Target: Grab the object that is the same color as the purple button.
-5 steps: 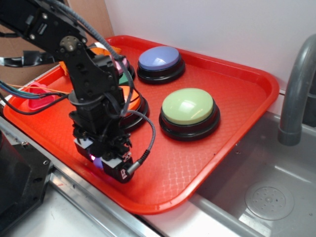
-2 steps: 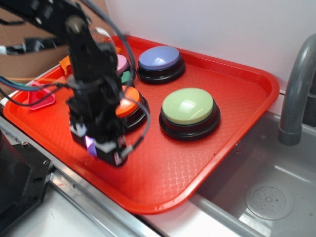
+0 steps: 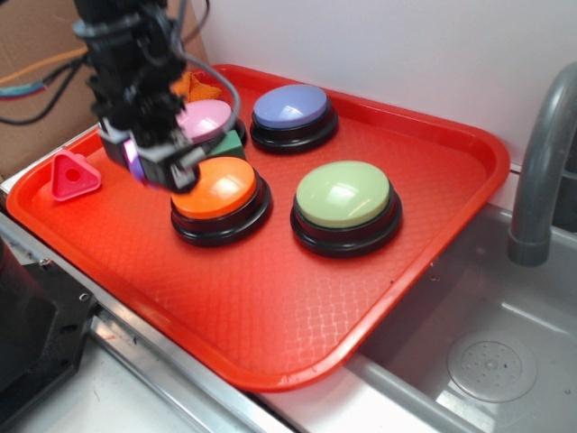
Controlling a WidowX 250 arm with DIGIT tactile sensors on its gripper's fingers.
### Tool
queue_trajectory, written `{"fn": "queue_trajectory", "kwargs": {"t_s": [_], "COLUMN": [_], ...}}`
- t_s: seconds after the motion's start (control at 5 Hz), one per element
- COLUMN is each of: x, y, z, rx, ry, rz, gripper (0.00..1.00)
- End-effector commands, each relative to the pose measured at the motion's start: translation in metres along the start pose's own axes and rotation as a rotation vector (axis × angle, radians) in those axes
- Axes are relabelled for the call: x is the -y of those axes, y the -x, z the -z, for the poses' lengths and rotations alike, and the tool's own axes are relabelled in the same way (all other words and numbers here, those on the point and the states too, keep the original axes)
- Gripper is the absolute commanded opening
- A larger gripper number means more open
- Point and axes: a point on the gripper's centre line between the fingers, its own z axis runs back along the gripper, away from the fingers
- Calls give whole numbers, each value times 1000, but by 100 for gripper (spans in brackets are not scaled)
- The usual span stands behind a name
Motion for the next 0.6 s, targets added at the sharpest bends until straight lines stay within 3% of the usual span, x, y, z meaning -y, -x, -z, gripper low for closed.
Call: {"fn": "queue_trajectory", "kwargs": {"t_s": [0.0,0.2,0.4], "x": [-40,-58,-64], "y": [-14,-10,-4], "z": [-65,-77,-74], "rx": [89,104,66], "ry": [-54,-79,-55], "rz": [7,13,46], "gripper": [0,0,0]}}
